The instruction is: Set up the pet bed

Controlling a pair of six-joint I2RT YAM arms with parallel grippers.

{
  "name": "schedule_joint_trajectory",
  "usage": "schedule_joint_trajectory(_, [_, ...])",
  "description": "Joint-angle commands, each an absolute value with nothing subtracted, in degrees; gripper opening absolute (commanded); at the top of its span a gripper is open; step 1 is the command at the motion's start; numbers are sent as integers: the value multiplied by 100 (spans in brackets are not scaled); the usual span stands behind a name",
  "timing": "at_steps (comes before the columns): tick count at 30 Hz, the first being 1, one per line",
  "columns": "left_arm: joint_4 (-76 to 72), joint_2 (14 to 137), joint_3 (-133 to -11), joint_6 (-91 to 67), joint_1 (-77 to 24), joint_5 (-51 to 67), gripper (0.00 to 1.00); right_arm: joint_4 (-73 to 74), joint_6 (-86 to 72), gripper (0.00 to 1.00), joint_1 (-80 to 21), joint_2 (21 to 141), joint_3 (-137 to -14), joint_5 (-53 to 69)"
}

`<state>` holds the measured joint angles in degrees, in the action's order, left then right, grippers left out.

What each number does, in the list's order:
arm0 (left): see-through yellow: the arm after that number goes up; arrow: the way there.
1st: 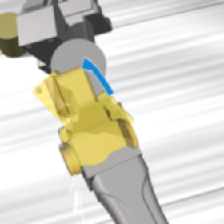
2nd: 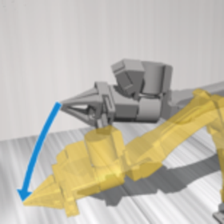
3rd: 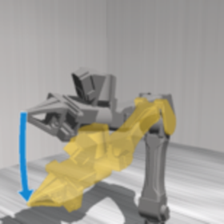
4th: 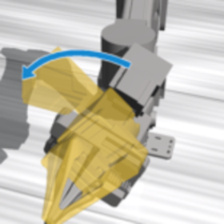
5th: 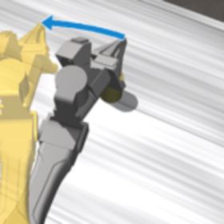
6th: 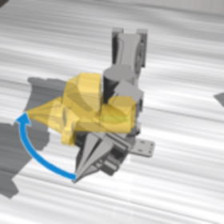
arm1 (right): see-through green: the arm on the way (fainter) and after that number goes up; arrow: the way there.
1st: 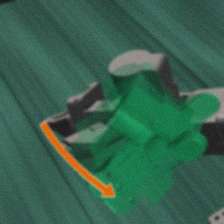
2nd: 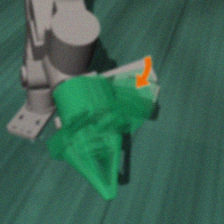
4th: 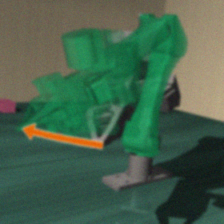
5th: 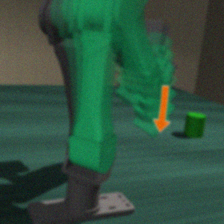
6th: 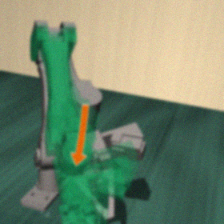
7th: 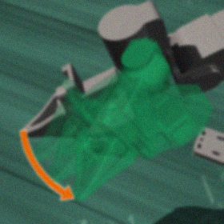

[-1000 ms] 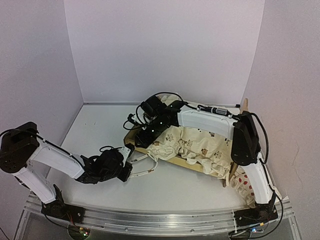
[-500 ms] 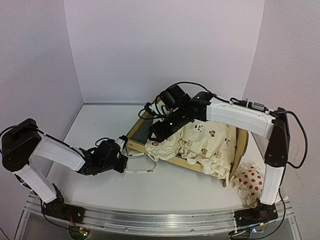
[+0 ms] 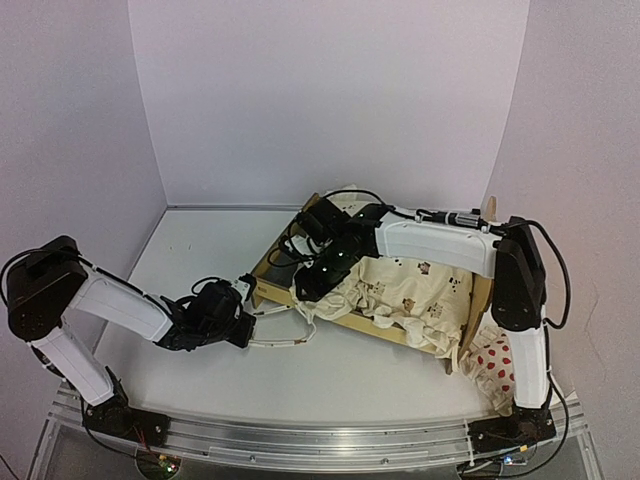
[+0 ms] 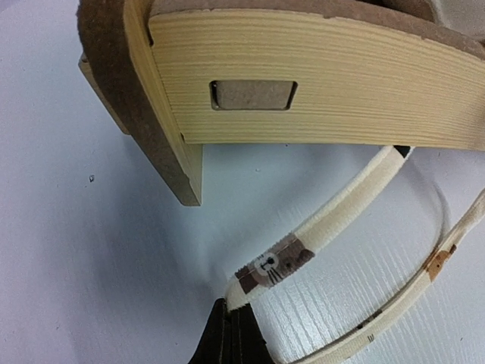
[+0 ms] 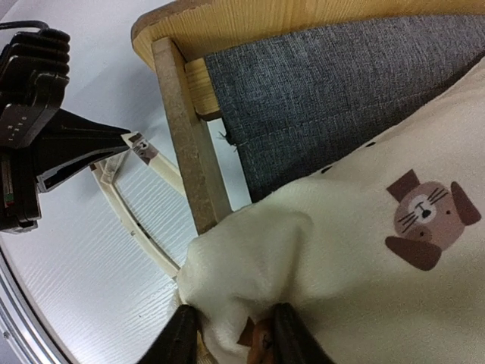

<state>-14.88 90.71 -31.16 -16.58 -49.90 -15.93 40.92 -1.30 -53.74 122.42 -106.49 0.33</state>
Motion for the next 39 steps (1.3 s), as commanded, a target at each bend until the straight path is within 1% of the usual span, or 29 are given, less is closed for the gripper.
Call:
schedule_joint_trajectory(1, [-1561,9167,-3311,-1703,-4936,-1523,0,4236,-60,20,-5412,12444,-11033,66])
schedule_joint_trajectory(3, [-1579,9199,-3346,-1714,-4912,-1500,0,4236,-78,11,-5414,12498,-11139,138])
schedule_joint_trajectory(5, [-1551,9248,-3392,-1757,-4858,-1439,0,4236,-95,5,-5414,12564,-11275,280])
schedule_joint_trajectory(7, [-1460,9323,-3502,-1810,-4770,-1403,0,4236,-142,1,-5414,12670,-11480,387])
schedule_joint_trajectory(14, [-1372,9603,-3732,-1848,-4390,-1129,0,4176,-364,0,-5412,13469,-12658,426])
schedule_joint_trajectory(18, [-1292,9719,-3824,-1848,-4219,-1111,0,3956,-523,0,-5403,13905,-13210,220])
schedule_joint_trajectory(22, [-1127,9724,-3847,-2022,-3972,-1038,0,3625,-647,0,-5393,14120,-13434,11])
schedule_joint_trajectory(26, [-994,9561,-3751,-2228,-3806,-1094,0,3106,-717,0,-5397,14087,-13166,-143])
schedule_joint_trajectory(28, [-914,9455,-3701,-2335,-3720,-1136,0,2830,-760,2,-5397,14031,-13002,-89])
schedule_joint_trajectory(31, [-779,9323,-3643,-2531,-3570,-1189,0,2364,-899,9,-5396,13903,-12787,-52])
schedule_joint_trajectory(36, [-782,9347,-3646,-2587,-3481,-1031,0,1829,-1171,12,-5391,13851,-12724,274])
schedule_joint_trajectory(37, [-763,9344,-3646,-2602,-3479,-1036,0,1814,-1175,16,-5393,13848,-12675,360])
schedule_joint_trajectory(39, [-720,9311,-3621,-2641,-3458,-1076,0,1802,-1168,27,-5402,13792,-12489,510])
